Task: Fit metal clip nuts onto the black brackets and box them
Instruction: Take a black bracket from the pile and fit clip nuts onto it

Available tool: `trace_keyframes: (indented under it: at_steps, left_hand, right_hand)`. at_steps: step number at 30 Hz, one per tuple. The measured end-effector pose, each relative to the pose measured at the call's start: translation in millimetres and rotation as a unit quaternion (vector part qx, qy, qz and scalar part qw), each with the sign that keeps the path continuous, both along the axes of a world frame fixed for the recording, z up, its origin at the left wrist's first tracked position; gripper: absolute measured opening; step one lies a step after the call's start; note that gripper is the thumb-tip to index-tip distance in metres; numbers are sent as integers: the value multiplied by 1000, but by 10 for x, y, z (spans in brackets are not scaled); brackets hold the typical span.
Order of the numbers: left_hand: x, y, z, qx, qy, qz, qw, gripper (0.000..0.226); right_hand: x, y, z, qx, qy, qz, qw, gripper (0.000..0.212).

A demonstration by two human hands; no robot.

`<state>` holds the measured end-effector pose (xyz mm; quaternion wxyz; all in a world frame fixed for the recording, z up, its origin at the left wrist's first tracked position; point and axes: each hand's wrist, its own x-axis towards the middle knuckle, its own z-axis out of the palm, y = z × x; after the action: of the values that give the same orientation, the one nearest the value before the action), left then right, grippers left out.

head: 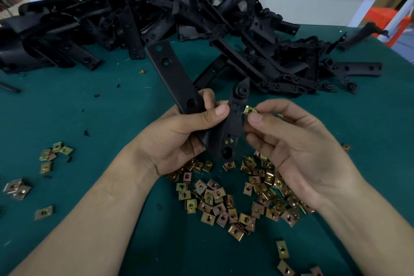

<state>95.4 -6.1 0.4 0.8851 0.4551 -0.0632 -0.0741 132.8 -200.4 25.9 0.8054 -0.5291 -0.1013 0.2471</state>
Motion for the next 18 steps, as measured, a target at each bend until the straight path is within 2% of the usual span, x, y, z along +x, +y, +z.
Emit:
trace_keyframes:
  at_steps: [7, 12, 18]
  left_hand:
    - [16, 17, -27, -22, -20, -43, 999, 28]
    - [22, 9, -35, -32, -21, -86, 996, 29]
    - [-8, 10, 0, -3, -8, -109, 994, 30]
  right_hand:
    - [45, -68, 30, -38, -7, 79, 996, 24]
    - [65, -151, 70, -90, -49, 137, 985, 31]
    - [33, -146, 82, -74, -47, 122, 989, 38]
